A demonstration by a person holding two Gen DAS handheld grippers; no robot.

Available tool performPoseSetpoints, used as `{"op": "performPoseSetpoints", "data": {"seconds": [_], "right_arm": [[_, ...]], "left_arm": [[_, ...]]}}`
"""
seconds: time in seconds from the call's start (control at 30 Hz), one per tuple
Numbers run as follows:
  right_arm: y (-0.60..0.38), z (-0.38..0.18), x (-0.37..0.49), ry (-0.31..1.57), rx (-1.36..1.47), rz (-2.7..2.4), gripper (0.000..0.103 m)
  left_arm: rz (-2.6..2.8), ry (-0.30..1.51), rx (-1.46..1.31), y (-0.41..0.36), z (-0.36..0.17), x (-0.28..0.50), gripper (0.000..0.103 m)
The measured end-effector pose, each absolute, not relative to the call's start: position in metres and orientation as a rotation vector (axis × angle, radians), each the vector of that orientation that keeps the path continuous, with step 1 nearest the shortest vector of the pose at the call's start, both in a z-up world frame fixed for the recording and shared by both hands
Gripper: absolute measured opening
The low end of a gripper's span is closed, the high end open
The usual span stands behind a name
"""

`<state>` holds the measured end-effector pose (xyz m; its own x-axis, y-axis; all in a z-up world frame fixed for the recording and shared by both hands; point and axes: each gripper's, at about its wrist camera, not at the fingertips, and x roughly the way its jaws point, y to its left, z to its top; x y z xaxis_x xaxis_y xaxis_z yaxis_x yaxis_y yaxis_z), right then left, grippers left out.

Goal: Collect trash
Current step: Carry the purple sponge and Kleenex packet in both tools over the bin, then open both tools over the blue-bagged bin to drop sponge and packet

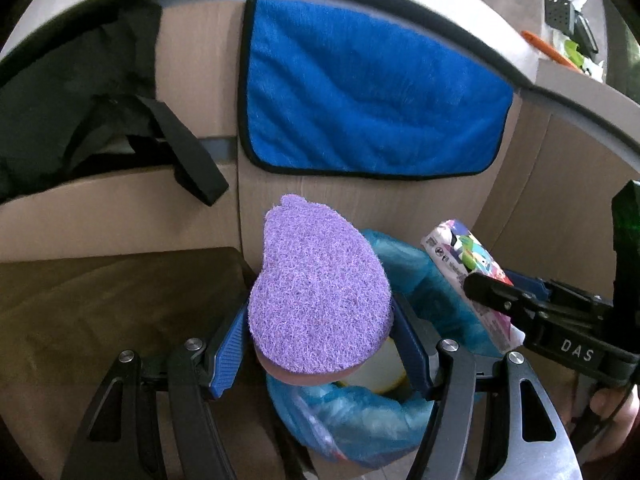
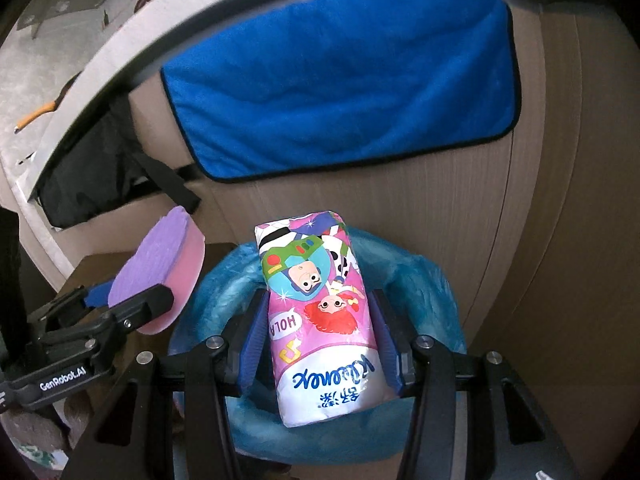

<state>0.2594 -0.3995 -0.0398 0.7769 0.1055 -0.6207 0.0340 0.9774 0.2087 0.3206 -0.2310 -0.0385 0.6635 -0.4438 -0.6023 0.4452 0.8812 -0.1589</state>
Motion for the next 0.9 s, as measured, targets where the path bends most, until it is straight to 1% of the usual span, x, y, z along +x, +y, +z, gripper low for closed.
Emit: {"op": "performPoseSetpoints", "data": {"seconds": [0.33,0.6,0.73,0.77,0.8,0.83,0.9], "right_arm": [[-0.413,-0.059,0.272,0.723,0.242,0.034,0.047],[-0.413,-0.066,0.278,0.737,0.249,0.031,0.047],[-0.412,-0.067,0.281,0.739,0.254,0.025,0.050],[-0.412,-0.067,0.281,0.738,0.253,0.017,0.051],[-0.412,-0.067,0.281,0.739,0.252,0.013,0.052],[-0.412,-0.067,0.280,0.738,0.255,0.009,0.052],[-0.413,-0.066,0.279,0.734,0.262,0.005,0.052]], "left_arm": [[-0.518,0.752,-0.016,-0.240,-0.061,0.339,0.067],[-0.523,0.755,-0.039,-0.239,-0.063,0.345,0.067],[-0.532,0.755,-0.052,-0.239,-0.065,0.345,0.067],[-0.541,0.760,-0.060,-0.238,-0.065,0.345,0.068],[-0.567,0.771,-0.078,-0.237,-0.065,0.347,0.072],[-0.584,0.778,-0.091,-0.237,-0.065,0.348,0.082],[-0.608,0.782,-0.118,-0.234,-0.065,0.349,0.092]]}}
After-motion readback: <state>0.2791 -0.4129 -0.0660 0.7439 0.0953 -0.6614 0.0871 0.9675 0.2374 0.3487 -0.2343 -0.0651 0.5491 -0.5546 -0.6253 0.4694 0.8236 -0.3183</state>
